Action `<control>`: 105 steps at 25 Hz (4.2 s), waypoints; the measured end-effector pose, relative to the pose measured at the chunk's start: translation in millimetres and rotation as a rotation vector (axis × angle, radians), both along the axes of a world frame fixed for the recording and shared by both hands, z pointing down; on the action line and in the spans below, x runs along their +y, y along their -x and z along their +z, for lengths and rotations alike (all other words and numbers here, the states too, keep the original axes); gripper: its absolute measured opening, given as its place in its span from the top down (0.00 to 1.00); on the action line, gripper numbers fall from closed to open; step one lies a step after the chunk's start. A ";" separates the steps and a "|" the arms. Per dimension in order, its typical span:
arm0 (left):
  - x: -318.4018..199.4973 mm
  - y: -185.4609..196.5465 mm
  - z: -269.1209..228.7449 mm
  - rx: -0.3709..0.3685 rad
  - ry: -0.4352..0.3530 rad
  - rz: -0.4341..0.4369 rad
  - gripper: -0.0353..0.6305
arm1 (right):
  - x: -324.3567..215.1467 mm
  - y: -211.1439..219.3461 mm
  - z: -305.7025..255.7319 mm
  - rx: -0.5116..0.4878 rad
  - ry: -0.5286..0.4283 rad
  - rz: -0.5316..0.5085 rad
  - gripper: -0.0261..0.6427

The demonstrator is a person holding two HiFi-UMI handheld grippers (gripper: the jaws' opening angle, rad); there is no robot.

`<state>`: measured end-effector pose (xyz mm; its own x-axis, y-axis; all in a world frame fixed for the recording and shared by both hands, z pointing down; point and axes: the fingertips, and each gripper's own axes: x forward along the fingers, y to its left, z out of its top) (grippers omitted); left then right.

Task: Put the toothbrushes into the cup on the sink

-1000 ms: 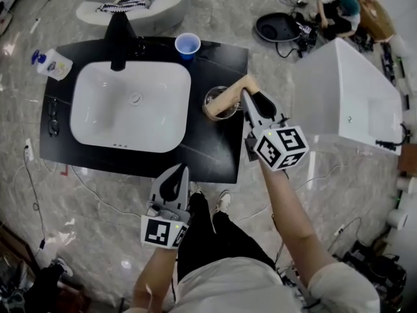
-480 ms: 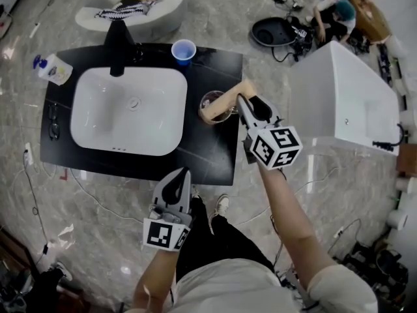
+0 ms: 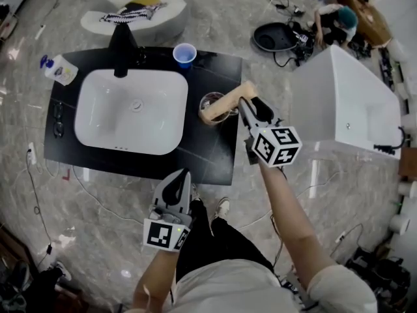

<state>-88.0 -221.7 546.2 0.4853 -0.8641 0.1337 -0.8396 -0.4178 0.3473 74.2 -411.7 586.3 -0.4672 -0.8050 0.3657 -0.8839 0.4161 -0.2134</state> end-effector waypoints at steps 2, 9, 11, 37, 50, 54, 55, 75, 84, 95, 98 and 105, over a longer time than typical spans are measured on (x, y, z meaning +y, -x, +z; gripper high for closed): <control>2.8 -1.7 -2.7 -0.003 -0.004 -0.004 0.94 | 1.3 -3.6 -0.3 0.001 0.001 0.003 0.74; 12.9 -8.0 -14.5 -0.024 -0.024 -0.012 0.94 | 7.8 -9.1 -12.0 -0.017 -0.009 0.012 0.74; 14.2 -6.9 -21.3 -0.036 -0.037 -0.021 0.94 | 9.6 -11.8 -14.6 -0.030 -0.002 0.017 0.74; 81.9 -23.0 -106.5 -0.127 -0.187 -0.134 0.94 | 77.3 -56.8 -87.6 -0.250 -0.031 0.008 0.88; 114.8 -31.7 -127.3 -0.121 -0.220 -0.189 0.94 | 115.4 -86.1 -145.8 -0.220 -0.124 -0.039 0.88; 123.3 -31.5 -135.8 -0.129 -0.242 -0.207 0.94 | 131.9 -80.6 -170.3 -0.180 -0.194 -0.079 0.88; 125.5 -31.4 -137.6 -0.131 -0.246 -0.211 0.94 | 137.6 -78.6 -176.3 -0.169 -0.215 -0.090 0.88; 178.1 -26.1 -136.0 -0.144 -0.238 -0.264 0.94 | 244.2 -57.3 -210.4 -0.114 -0.365 -0.225 0.88; 199.9 -26.7 -136.4 -0.141 -0.247 -0.280 0.94 | 283.1 -71.9 -204.1 -0.075 -0.375 -0.220 0.88; 219.5 -22.9 -138.7 -0.164 -0.262 -0.300 0.94 | 305.9 -75.7 -211.8 -0.089 -0.398 -0.223 0.88; 221.7 -22.7 -138.8 -0.167 -0.258 -0.303 0.94 | 306.5 -71.1 -212.2 -0.094 -0.397 -0.234 0.88; 221.9 -21.4 -133.7 -0.173 -0.244 -0.301 0.94 | 304.9 -67.7 -206.4 -0.096 -0.379 -0.237 0.89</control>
<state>-66.6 0.1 412.5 0.1952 -0.9801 -0.0354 -0.9738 -0.1979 0.1120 142.0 -106.8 379.9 -0.6720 -0.7404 0.0120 -0.7386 0.6690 -0.0831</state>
